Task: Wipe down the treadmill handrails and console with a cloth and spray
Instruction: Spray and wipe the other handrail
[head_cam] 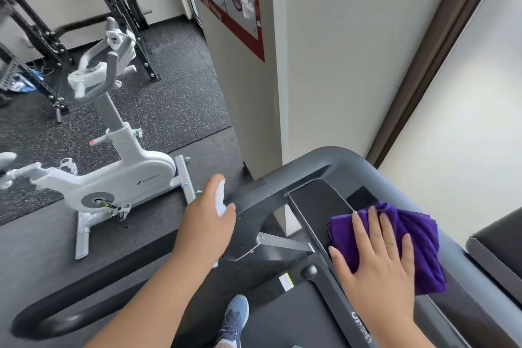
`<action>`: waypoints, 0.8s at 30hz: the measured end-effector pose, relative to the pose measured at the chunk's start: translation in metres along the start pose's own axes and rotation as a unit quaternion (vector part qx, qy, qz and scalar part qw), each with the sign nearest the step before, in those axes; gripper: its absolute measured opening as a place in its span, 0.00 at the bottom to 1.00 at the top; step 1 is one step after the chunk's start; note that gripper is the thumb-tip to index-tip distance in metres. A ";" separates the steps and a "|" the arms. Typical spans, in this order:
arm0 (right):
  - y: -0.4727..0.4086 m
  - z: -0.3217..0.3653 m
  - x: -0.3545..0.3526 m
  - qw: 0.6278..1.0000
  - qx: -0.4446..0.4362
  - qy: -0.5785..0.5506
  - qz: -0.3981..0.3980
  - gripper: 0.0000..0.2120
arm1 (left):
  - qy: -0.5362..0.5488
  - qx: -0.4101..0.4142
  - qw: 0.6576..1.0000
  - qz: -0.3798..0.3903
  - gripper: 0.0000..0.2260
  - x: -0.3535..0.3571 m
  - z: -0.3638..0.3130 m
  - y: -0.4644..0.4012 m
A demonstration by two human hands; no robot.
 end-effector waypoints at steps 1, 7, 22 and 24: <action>0.000 0.000 0.000 1.000 0.000 -0.001 0.002 0.39 | 0.002 0.002 1.000 -0.005 0.14 0.000 0.000 0.000; -0.010 0.001 0.001 1.000 0.019 -0.013 -0.003 0.31 | 0.017 0.010 1.000 -0.020 0.19 -0.002 0.003 0.000; -0.183 0.112 -0.003 0.984 -0.018 -0.178 0.007 0.20 | 0.042 -0.049 0.996 -0.054 0.23 -0.038 0.045 0.038; -0.176 0.153 0.001 0.982 -0.100 -0.156 0.021 0.18 | 0.045 -0.050 0.996 -0.054 0.23 -0.041 0.047 0.041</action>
Point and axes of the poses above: each hand's wrist, its own y-axis away from the middle knuckle, its own x-axis out of the palm, z = x × y, the point moved 7 cm from there along -y, towards the middle knuckle, and after that the axes turned 2 degrees about z, right-handed, at the moved point
